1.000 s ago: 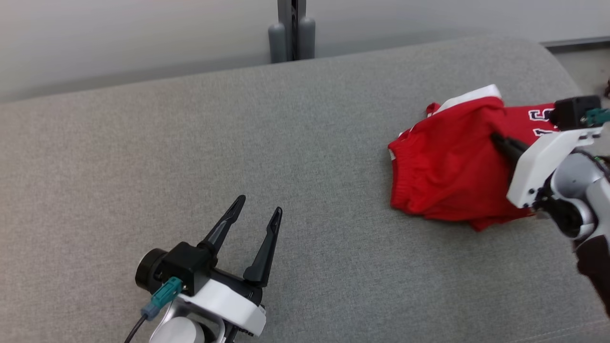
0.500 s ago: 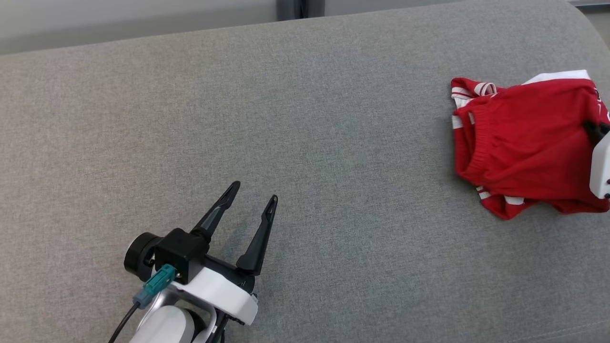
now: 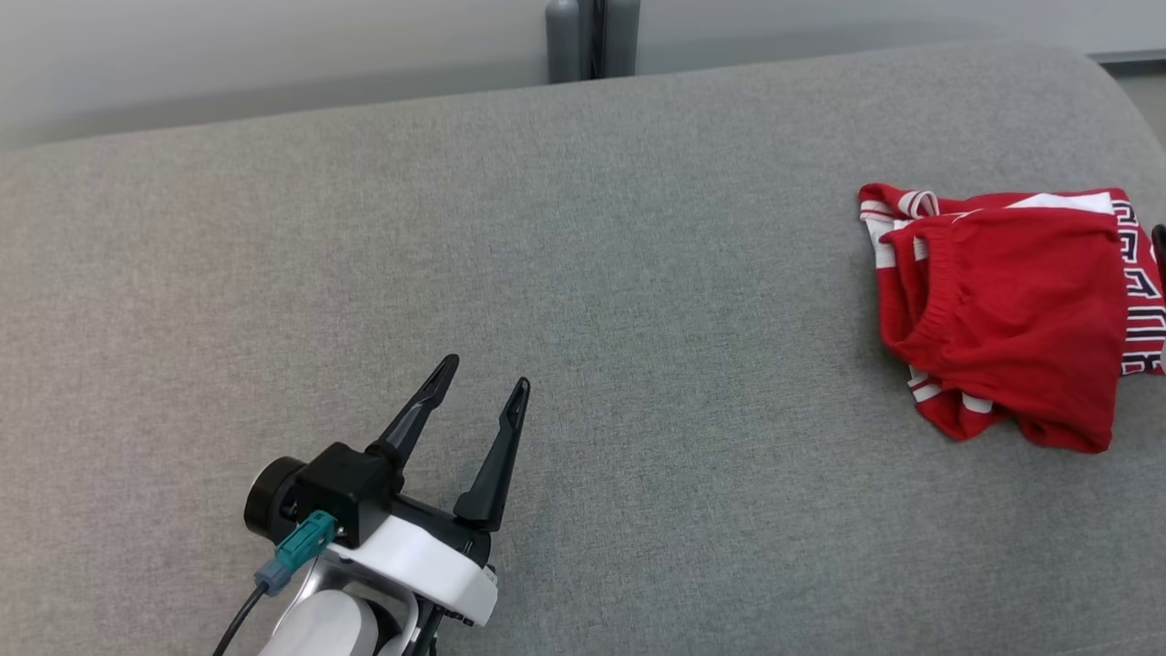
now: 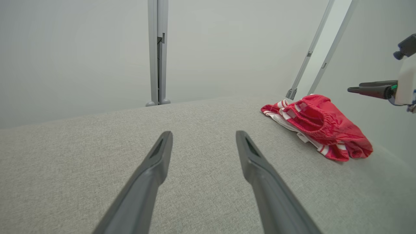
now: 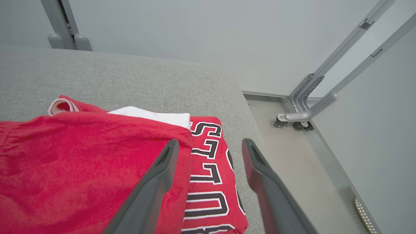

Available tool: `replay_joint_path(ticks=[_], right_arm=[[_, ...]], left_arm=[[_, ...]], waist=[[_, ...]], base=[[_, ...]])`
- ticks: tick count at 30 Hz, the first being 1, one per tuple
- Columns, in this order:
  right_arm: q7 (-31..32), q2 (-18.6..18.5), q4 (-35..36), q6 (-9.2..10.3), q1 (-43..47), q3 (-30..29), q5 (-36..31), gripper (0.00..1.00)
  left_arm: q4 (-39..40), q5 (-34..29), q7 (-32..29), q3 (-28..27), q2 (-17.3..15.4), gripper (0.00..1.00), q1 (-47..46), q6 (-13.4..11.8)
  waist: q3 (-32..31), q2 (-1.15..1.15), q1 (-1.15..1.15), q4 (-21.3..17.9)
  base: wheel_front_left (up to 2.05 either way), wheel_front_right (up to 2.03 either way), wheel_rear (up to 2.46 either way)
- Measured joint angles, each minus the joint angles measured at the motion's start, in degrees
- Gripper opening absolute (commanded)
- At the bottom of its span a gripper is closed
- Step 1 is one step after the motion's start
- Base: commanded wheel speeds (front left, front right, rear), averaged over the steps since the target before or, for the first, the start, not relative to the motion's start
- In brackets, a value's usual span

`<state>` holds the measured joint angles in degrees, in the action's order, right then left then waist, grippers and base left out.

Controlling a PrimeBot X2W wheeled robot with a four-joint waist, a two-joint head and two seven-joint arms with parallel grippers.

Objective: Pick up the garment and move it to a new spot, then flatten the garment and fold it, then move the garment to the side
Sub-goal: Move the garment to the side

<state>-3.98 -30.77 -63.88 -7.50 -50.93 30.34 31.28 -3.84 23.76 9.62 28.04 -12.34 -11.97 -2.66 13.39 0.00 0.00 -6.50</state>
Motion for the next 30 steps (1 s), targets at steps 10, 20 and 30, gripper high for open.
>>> replay_joint_path(ticks=[10, 20, 30], right_arm=[[-10.0, 2.7, 2.8, 0.0, 0.5, -3.3, 1.0, 1.0], [-10.9, 1.8, 22.1, 0.0, 14.5, -7.2, 4.0, 1.0], [-8.7, 5.7, 43.2, 0.01, 35.5, -18.9, 1.2, 1.0]], left_arm=[[-1.2, 2.1, 2.6, -3.3, -0.2, 1.0, 2.4, -1.6], [0.3, 4.6, 4.0, -9.3, -2.8, 1.0, 8.0, -5.3], [1.8, 5.5, 4.3, -13.1, -4.2, 1.0, 13.0, -9.0]], waist=[[-6.8, 0.0, 0.0, 0.1], [-14.2, 0.0, 0.0, 0.9], [-16.4, 0.0, 0.0, 4.6]], base=[[0.0, 0.0, 0.0], [0.0, 0.0, 0.0], [0.0, 0.0, 0.0]])
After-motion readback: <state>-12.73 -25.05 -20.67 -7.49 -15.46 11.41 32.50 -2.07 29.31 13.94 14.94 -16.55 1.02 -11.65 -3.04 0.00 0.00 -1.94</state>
